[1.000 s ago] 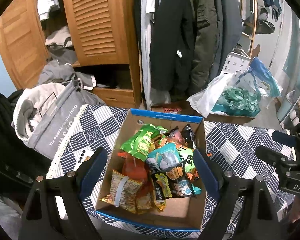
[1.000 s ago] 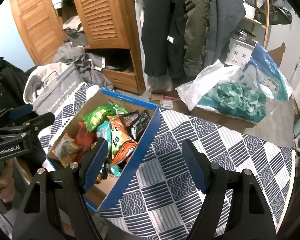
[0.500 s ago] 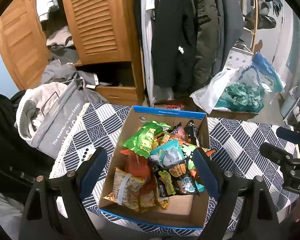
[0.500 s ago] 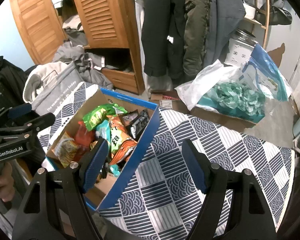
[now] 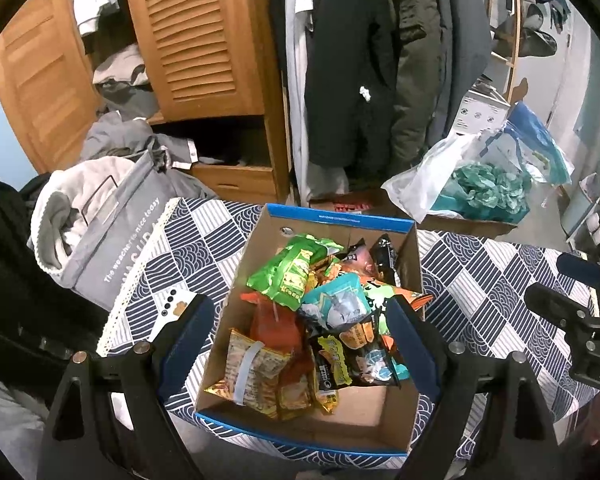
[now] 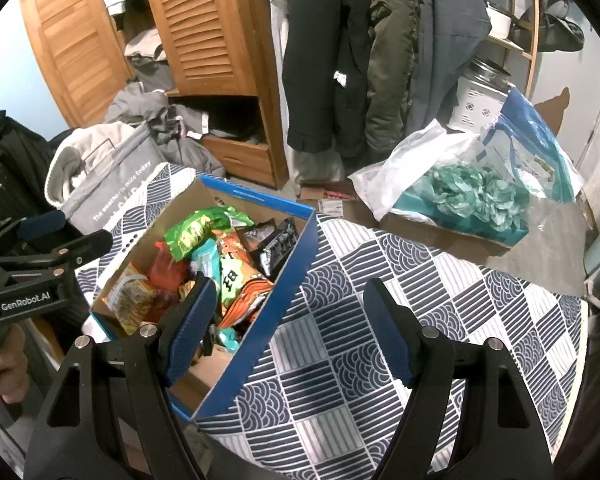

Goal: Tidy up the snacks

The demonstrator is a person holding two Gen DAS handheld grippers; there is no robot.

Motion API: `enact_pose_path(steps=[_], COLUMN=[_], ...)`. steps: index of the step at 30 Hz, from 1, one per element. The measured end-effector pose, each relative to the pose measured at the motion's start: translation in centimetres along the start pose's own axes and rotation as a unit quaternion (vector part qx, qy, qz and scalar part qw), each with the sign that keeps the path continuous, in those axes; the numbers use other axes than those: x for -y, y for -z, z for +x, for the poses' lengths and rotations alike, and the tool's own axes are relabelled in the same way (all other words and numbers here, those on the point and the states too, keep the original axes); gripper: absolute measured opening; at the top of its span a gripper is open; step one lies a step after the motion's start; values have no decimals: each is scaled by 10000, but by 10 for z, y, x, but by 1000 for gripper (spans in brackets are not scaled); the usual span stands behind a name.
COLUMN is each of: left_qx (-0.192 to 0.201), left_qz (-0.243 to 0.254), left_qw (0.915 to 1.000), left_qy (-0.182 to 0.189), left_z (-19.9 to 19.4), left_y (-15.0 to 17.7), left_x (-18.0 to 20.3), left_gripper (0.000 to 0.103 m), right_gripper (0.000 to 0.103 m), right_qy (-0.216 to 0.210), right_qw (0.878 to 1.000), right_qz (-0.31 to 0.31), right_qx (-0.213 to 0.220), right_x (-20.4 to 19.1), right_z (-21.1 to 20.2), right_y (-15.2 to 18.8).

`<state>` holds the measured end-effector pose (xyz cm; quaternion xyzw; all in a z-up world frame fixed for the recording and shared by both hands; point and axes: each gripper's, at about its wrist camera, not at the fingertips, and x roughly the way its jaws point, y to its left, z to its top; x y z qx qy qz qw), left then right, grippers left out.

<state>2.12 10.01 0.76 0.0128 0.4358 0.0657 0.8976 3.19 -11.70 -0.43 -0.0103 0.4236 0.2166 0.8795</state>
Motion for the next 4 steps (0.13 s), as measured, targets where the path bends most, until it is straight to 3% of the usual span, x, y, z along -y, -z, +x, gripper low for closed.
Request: enact_pose_path(steps=[4], left_qx=[18], left_qz=[22], left_qw=[10000], left_qy=[32], left_z=[-1], left_y=[0], left_x=[1], left_gripper=[89], right_gripper=[76], right_qy=[2], right_qw=[10000], right_qz=[6], right_qx=[1], right_x=[-1], right_z=[0], right_y=[0])
